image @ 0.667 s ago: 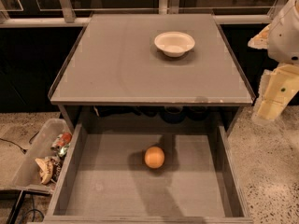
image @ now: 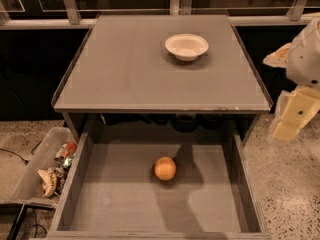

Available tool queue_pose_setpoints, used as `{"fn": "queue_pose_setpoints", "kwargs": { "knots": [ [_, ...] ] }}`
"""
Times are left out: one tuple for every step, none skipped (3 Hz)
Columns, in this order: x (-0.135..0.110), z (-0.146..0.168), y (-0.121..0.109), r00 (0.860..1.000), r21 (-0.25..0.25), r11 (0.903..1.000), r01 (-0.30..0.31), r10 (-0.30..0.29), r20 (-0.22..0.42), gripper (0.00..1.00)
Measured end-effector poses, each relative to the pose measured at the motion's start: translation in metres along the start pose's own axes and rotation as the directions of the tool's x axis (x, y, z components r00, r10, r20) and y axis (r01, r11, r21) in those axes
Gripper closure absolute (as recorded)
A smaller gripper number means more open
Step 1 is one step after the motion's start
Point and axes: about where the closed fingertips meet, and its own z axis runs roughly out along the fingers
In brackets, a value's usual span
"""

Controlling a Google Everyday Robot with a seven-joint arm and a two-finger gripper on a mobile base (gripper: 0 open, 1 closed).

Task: Pick orange from top drawer and place on counter

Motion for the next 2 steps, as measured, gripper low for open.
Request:
{"fn": "queue_pose_setpoints", "kwargs": {
  "knots": [
    [0.01,0.048,0.008,0.988,-0.052,0.9986,-0.011,0.019,0.151,0.0],
    [0.013,0.095,0.016,0.958,-0.075,0.9971,-0.014,0.035,0.285,0.0]
  ]
}}
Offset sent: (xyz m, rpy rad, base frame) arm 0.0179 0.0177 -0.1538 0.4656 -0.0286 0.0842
